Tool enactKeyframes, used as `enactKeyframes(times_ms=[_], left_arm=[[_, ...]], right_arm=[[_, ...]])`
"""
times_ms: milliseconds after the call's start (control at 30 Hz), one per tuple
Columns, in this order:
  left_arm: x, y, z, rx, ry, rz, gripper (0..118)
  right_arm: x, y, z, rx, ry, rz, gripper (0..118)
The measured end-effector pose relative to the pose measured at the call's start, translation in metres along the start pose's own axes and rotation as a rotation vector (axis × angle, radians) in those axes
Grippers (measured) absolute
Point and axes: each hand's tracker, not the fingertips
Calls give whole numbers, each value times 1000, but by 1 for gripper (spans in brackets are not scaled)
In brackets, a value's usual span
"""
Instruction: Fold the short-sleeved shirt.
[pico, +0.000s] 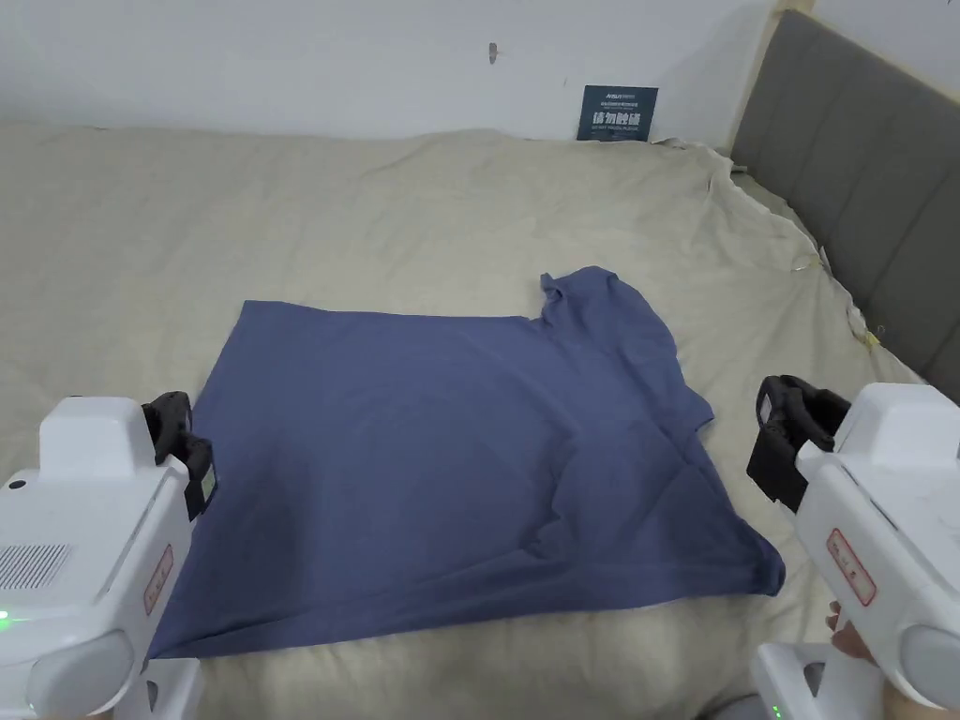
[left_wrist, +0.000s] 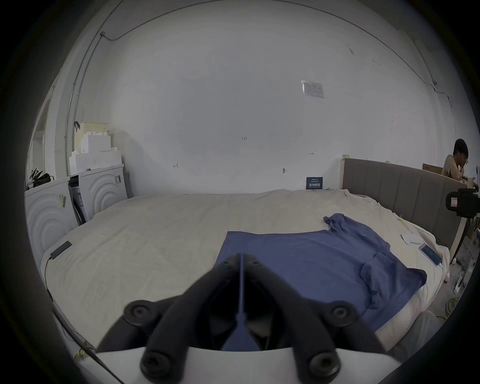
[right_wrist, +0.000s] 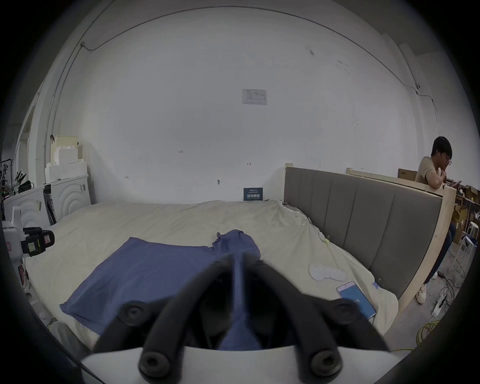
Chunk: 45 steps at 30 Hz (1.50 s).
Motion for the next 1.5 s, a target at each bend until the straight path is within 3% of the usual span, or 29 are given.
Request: enactKeyframes(times_ms=[367,433,467,500,567,600,633,667,733,900,1033,1067,1133,1200,1367,1433,1500], left_arm=[[-4,2,0,-37,-30,42,0],[-11,7,-8,-150,-32,73,3],[-15,10,-13,-191,-36,84,10],[-20,11,-18,-237,-26,99,26],[-30,15,-26,-299,-47,133,70],[-36,16,-32,-352,-45,143,99],[-41,17,-36,-397,-29,143,115],[-46,17,-40,-434,-25,140,118],[-55,14,-44,-481,-57,124,118],[-79,-16,-63,-770,10,47,118],[-92,-51,-74,-898,87,28,115],[-93,-58,-75,-918,86,43,109],[-97,-72,-78,-951,56,92,81],[-99,-82,-80,-979,62,140,77],[-93,-90,-76,-994,30,145,37],[-92,-87,-76,-988,-11,175,8],[-91,-83,-73,-977,5,198,0]], right_arm=[[-7,0,1,-31,17,-28,0],[-4,1,-1,-32,20,-28,0],[-4,2,-2,-39,22,-32,0],[-3,2,-3,-38,26,-39,0],[4,-2,-11,-41,26,-41,0],[4,-2,-11,-41,25,-38,0],[5,-3,-12,-41,25,-35,0],[5,-4,-13,-44,27,-34,0],[6,-6,-14,-45,31,-36,0],[4,-12,-17,-74,31,-46,0],[5,-16,-20,-89,30,-47,0],[4,-16,-20,-92,29,-43,0],[4,-16,-21,-96,28,-41,0],[5,-17,-23,-98,28,-40,0],[7,-17,-25,-99,19,-31,0],[8,-18,-26,-100,16,-35,0],[7,-18,-24,-103,11,-36,0]])
